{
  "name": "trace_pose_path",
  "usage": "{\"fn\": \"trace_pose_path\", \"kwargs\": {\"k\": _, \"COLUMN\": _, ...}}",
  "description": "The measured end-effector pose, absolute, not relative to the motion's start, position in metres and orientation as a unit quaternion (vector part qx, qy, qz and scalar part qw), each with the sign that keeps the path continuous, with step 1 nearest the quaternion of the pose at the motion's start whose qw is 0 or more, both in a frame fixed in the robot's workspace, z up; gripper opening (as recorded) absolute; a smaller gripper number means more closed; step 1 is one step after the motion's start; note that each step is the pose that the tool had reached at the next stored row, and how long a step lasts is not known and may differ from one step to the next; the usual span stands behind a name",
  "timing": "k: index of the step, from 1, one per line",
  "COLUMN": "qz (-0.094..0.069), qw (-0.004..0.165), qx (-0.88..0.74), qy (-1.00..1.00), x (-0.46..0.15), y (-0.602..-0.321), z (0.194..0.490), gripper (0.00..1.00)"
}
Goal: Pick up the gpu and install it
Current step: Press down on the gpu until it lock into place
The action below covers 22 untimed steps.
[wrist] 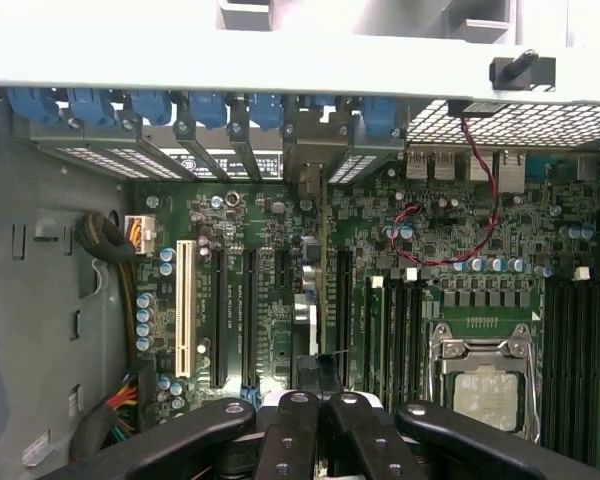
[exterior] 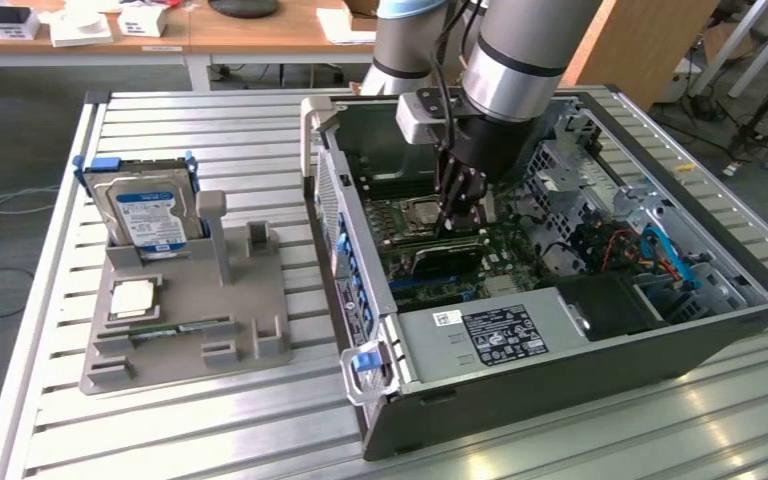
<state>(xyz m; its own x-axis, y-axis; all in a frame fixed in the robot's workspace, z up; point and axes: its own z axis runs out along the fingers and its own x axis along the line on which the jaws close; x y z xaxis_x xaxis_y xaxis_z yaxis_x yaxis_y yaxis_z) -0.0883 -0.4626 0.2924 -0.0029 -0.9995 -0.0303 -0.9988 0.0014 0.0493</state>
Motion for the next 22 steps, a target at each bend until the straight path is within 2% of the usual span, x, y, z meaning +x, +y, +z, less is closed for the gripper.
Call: {"fn": "trace_pose_path", "kwargs": {"k": 22, "qz": -0.027, "qw": 0.005, "qx": 0.706, "qy": -0.708, "x": -0.0885, "y": -0.4600, "z": 0.2823, "gripper": 0.11}}
